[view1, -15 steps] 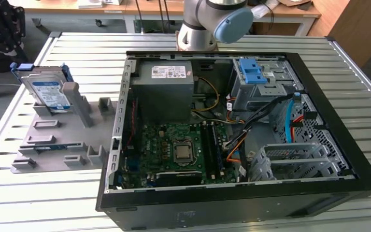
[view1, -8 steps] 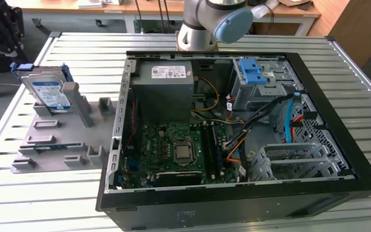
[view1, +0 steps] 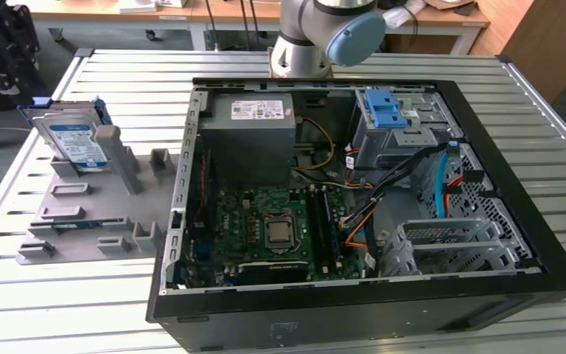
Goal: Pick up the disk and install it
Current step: 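Pick up the disk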
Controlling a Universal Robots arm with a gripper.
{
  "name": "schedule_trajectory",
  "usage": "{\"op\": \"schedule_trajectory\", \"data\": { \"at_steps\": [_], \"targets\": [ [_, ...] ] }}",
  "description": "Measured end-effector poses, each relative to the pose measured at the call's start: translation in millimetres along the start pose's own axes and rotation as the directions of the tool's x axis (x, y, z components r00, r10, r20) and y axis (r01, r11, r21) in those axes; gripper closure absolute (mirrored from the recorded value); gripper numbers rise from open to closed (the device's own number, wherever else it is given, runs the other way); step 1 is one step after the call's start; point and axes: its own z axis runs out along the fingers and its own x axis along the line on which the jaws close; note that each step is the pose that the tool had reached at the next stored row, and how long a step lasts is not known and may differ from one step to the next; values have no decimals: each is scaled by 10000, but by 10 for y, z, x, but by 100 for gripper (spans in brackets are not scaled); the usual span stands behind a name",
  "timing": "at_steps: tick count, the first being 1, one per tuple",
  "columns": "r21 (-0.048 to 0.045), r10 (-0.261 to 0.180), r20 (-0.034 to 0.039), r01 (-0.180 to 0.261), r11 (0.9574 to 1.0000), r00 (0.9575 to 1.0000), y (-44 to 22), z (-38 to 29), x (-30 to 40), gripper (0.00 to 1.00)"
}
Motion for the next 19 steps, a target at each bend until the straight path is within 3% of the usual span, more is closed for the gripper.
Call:
{"op": "schedule_trajectory", "data": {
  "at_steps": [4, 6, 7, 14, 19],
  "targets": [
    [1, -1, -6, 1, 10000, 10000, 1, 60, 0, 42],
    [0, 0, -36, 0, 10000, 10000, 2, 95, -20, 42],
    [0, 0, -48, 0, 10000, 10000, 4, 113, -41, 36],
    [4, -7, -49, 7, 10000, 10000, 81, 242, -54, 36],
    [2, -59, -44, 59, 10000, 10000, 96, 329, -64, 36]
  ]
}}
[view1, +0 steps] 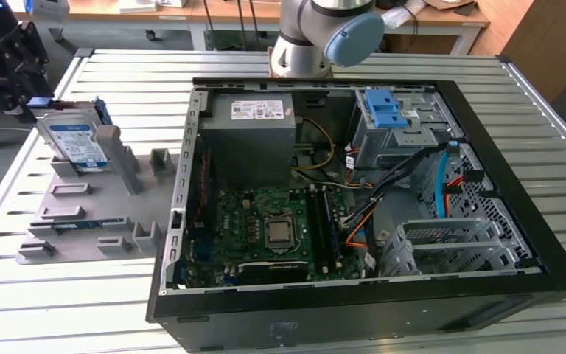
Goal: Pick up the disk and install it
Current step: 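Pick up the disk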
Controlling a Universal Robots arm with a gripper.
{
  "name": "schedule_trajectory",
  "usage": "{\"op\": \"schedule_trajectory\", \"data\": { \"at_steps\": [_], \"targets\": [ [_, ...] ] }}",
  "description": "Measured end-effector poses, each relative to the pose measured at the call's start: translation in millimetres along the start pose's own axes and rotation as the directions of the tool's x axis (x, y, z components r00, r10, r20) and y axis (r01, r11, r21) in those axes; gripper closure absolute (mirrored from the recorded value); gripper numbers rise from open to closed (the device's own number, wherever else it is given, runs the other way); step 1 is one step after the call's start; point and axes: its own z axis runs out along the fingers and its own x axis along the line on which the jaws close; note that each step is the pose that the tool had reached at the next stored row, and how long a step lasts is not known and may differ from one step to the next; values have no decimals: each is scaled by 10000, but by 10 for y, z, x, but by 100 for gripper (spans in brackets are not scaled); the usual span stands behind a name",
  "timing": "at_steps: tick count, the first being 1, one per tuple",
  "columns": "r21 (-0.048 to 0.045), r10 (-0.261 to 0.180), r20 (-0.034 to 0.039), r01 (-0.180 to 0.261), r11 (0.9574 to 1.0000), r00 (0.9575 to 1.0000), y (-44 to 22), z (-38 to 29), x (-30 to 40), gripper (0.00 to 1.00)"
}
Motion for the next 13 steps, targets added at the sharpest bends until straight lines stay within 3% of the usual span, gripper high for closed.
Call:
{"op": "schedule_trajectory", "data": {
  "at_steps": [3, 4, 13],
  "targets": [
    [-1, -6, 0, 6, 10000, 10000, 0, 32, -8, 37],
    [-1, -12, 0, 12, 10000, 10000, 0, 40, -10, 44],
    [1, -169, -3, 169, 9999, 9999, -3, 70, -16, 44]
  ]
}}
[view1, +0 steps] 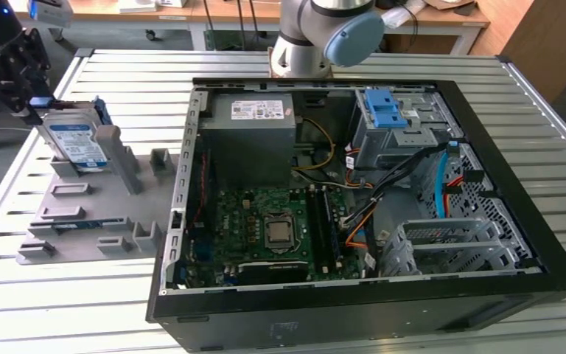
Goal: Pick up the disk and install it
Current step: 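Pick up the disk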
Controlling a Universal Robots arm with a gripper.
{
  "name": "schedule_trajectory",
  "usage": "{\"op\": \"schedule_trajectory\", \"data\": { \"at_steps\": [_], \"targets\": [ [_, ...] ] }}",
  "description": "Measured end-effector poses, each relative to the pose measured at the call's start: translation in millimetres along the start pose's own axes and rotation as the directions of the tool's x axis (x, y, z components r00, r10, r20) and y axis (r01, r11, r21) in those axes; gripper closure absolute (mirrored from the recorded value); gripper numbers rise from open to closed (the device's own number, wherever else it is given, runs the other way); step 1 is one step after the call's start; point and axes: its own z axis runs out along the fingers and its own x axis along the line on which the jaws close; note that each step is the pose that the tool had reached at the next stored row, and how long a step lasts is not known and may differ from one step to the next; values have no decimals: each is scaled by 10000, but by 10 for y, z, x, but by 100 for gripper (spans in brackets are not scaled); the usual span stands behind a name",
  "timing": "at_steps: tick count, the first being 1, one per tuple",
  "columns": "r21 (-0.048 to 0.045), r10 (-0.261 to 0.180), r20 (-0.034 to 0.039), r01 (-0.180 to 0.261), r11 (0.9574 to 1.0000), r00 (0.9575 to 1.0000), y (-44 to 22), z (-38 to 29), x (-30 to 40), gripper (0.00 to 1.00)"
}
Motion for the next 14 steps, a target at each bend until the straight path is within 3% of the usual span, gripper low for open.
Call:
{"op": "schedule_trajectory", "data": {
  "at_steps": [12, 13, 14],
  "targets": [
    [-3, -2, -1, 2, 10000, 10000, -7, 11, 0, 45],
    [-2, -1, -1, 1, 10000, 10000, -7, 12, 0, 52],
    [-2, -1, -2, 1, 10000, 10000, -7, 13, 0, 52]
  ]
}}
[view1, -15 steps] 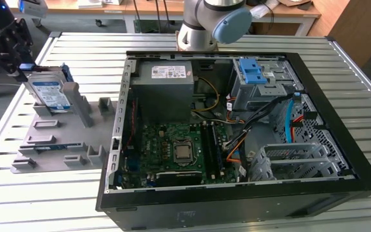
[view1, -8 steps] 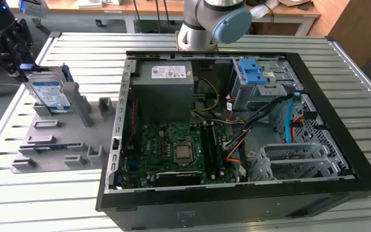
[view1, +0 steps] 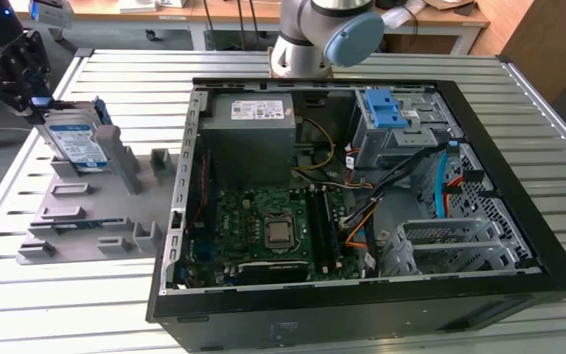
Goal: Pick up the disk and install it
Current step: 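Pick up the disk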
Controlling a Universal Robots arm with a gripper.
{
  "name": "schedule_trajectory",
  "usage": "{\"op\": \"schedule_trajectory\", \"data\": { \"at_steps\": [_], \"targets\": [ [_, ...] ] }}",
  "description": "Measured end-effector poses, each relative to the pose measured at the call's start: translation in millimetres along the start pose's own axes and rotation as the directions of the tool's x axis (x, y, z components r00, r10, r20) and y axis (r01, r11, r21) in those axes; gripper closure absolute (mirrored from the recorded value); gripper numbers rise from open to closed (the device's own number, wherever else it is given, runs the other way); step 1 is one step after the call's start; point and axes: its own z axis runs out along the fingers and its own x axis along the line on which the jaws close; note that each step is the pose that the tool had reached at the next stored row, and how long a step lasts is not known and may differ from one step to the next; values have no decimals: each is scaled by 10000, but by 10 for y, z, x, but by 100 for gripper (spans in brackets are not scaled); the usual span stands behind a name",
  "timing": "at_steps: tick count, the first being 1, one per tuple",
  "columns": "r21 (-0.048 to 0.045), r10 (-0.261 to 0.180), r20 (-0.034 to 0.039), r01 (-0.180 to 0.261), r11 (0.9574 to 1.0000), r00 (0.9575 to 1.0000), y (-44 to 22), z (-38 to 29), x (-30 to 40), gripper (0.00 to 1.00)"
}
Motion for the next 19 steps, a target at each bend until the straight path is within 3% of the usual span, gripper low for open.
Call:
{"op": "schedule_trajectory", "data": {
  "at_steps": [5, 6, 13, 19],
  "targets": [
    [1, 0, 0, 0, 10000, 10000, -1, 2, 0, 51],
    [3, 0, 1, 0, 10000, 10000, -2, 7, -1, 45],
    [0, 16, 0, -16, 10000, 10000, -3, 105, 0, 45],
    [0, 23, 0, -23, 10000, 10000, -3, 150, 0, 45]
  ]
}}
